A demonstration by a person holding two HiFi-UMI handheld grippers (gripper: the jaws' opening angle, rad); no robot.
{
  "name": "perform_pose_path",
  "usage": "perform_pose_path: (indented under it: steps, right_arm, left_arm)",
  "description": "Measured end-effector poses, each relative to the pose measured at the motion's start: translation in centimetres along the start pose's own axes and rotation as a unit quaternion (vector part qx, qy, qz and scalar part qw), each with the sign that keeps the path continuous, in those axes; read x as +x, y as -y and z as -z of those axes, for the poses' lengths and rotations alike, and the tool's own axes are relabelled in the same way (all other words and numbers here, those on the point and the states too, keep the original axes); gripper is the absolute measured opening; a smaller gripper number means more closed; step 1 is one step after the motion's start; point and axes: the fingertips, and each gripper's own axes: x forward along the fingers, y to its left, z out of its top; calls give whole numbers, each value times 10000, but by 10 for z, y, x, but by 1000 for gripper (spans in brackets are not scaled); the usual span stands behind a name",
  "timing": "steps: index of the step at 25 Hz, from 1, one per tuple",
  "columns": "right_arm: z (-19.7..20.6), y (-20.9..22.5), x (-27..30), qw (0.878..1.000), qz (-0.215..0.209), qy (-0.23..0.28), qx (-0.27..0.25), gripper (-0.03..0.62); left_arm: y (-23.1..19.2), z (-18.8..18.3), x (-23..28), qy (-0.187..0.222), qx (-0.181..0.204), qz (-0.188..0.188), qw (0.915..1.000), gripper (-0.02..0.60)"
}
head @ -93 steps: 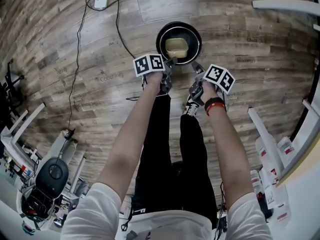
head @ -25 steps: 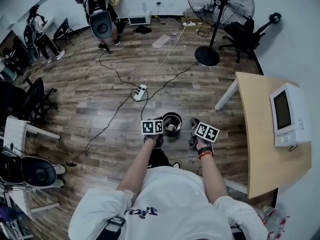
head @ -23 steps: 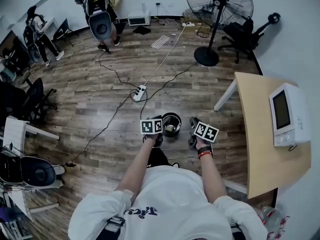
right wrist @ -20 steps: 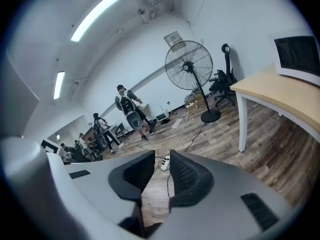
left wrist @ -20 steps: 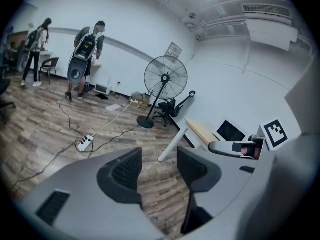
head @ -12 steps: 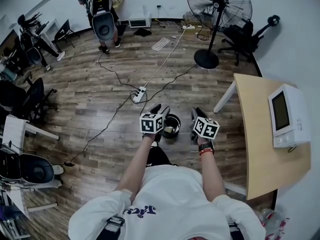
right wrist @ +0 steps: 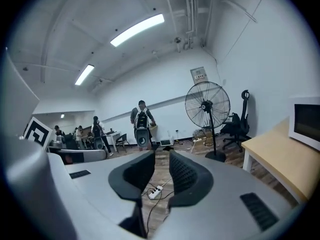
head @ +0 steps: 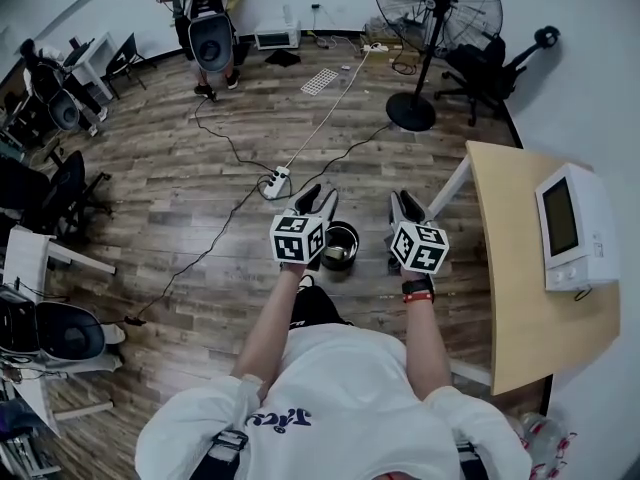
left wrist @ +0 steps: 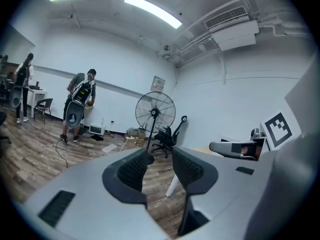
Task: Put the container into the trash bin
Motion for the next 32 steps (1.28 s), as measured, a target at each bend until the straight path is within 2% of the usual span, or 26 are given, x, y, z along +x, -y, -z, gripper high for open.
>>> perform_pose_path:
  steps: [3, 8, 12, 15, 22, 29, 32]
  right_arm:
    - [-13, -5, -6, 9998, 16, 136, -110, 100]
    - [-25, -6, -18, 9989, 121, 348, -285, 66]
    - [-33, -4, -25, 9984, 192, 500, -197, 25]
    - [-35, -3, -27, 9981, 210, 536, -215, 15]
    - [-40, -5, -32, 9977, 219, 596, -228, 15]
    - [-47, 2, -38, 9968, 307, 711, -200, 15]
    - [-45, 0, -39, 9966, 335, 746, -120, 15]
  left_arm:
    - [9, -16, -5, 143, 180, 47, 9997, 163]
    - [12, -29, -17, 292, 544, -90, 9980, 112]
    - [10, -32, -25, 369, 623, -188, 9972, 67]
    - [10, -33, -28, 405, 505, -236, 9976, 41]
    - [21, -43, -29, 476, 696, -186, 9963, 26]
    - [37, -45, -25, 546, 642, -26, 9964, 26]
    - [38, -39, -27, 450, 693, 44, 9966, 26]
